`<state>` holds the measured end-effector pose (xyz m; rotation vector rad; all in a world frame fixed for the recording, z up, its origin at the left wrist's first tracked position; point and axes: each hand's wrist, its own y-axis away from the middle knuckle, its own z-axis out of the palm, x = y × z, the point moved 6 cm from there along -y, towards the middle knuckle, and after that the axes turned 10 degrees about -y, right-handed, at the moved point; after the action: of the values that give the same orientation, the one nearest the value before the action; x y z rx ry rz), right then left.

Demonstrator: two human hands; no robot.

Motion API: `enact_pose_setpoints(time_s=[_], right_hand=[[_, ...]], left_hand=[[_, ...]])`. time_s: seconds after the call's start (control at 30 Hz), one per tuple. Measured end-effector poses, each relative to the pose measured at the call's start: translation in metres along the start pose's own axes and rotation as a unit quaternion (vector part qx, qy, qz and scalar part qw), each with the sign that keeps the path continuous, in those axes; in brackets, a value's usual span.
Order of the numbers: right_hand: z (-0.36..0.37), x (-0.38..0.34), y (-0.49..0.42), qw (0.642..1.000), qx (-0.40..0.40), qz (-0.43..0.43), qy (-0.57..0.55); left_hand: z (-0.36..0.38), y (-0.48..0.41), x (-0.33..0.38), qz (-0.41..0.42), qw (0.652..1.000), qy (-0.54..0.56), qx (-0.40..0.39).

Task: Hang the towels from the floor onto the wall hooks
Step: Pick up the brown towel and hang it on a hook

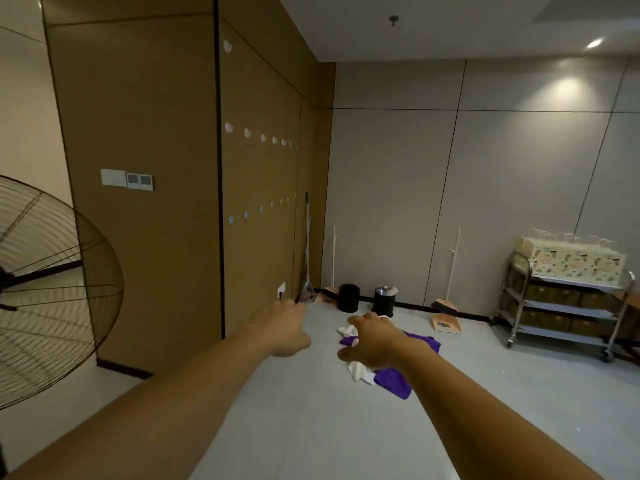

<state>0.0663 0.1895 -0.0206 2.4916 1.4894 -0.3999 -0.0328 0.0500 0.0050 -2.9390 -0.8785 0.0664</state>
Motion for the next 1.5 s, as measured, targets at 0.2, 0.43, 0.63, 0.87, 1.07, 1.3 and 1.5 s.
enact_pose_setpoints(time_s=[0.2, 0.43, 0.63, 0.87, 1.07, 1.3, 1.5], right_hand=[[-0.003, 0.006, -0.087, 1.000, 0.005, 0.025, -0.012], [-0.009, 0.039, -0.195, 1.000, -0.005, 0.026, 0.000], [-0.031, 0.073, -0.292, 1.000, -0.003, 0.008, 0.008], [-0.047, 0.114, -0.407, 1.000, -0.018, -0.006, 0.005], [-0.043, 0.133, -0.521, 1.000, -0.018, -0.006, 0.013], [-0.045, 0.136, -0.654, 1.000, -0.006, 0.015, 0.008], [-0.044, 0.149, -0.751, 0.999, -0.013, 0.029, 0.013]], left_hand=[[0.007, -0.081, -0.036, 0.002, 1.000, -0.005, 0.001], [0.026, -0.187, -0.059, -0.001, 1.000, -0.009, 0.005], [0.042, -0.295, -0.079, -0.025, 1.000, 0.003, -0.003], [0.067, -0.414, -0.104, -0.043, 0.999, 0.027, -0.003], [0.092, -0.522, -0.148, -0.044, 0.999, 0.015, 0.006], [0.100, -0.650, -0.204, 0.005, 1.000, 0.018, -0.001], [0.115, -0.744, -0.234, 0.033, 0.999, 0.005, -0.003]])
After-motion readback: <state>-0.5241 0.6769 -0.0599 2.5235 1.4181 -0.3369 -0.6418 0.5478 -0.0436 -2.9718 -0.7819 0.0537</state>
